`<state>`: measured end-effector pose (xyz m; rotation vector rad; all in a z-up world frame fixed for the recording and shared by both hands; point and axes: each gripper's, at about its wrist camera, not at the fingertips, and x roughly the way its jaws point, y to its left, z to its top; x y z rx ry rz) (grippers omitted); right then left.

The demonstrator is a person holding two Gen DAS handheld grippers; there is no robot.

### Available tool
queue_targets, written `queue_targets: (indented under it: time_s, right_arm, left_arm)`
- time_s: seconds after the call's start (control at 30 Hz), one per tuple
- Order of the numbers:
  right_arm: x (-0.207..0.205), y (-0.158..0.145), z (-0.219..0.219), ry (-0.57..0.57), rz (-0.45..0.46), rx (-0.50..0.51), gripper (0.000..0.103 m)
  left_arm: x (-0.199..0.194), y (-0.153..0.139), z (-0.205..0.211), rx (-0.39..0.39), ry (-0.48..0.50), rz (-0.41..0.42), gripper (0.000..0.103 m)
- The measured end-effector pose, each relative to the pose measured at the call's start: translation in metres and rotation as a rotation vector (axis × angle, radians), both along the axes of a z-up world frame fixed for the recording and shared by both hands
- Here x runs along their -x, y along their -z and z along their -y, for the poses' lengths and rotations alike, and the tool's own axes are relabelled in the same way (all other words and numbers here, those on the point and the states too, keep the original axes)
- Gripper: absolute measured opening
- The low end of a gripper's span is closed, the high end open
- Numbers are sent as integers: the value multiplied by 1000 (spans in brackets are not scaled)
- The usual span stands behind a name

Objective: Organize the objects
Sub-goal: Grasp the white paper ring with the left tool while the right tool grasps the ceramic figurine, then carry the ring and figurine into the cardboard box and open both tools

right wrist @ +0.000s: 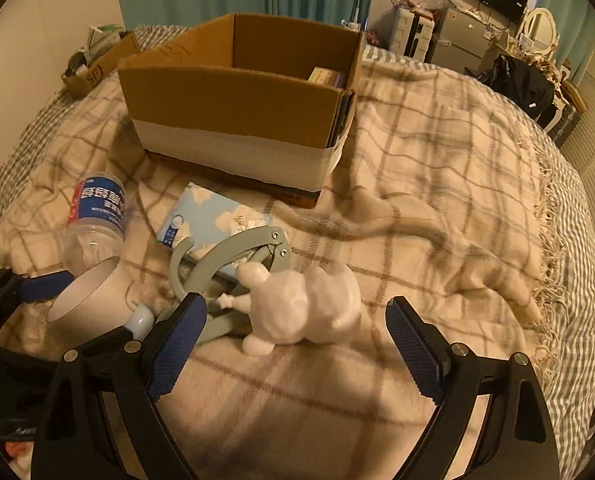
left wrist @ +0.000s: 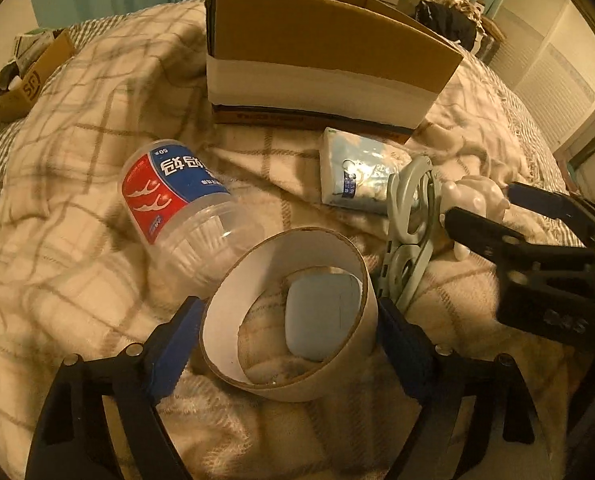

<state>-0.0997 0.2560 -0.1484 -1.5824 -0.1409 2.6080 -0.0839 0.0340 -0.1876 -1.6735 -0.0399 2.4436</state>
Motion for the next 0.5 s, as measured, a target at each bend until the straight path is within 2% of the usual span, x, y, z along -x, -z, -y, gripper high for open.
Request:
queue_targets:
  time_s: [0.13,0.17,0.2,0.33,0.5]
  right_arm:
    - [11,15,-2,3,54,15,91]
    - [12,17,-3,3,64,17,89]
    - [11,19,-2,1,74,15,80]
    - [5,15,5,-13,59,-11,78]
    - [-10,-7,10,-10,4,6,78]
  left_arm:
    - [0,-6,1,7,2,-13,87]
    - [0,-9,1,8,2,-20,87]
    - [0,-12,1,10,2,-28,87]
    - [-3,-22,2,35,-2,-70,87]
    - [-8,-32,5,48,-13,-100,87]
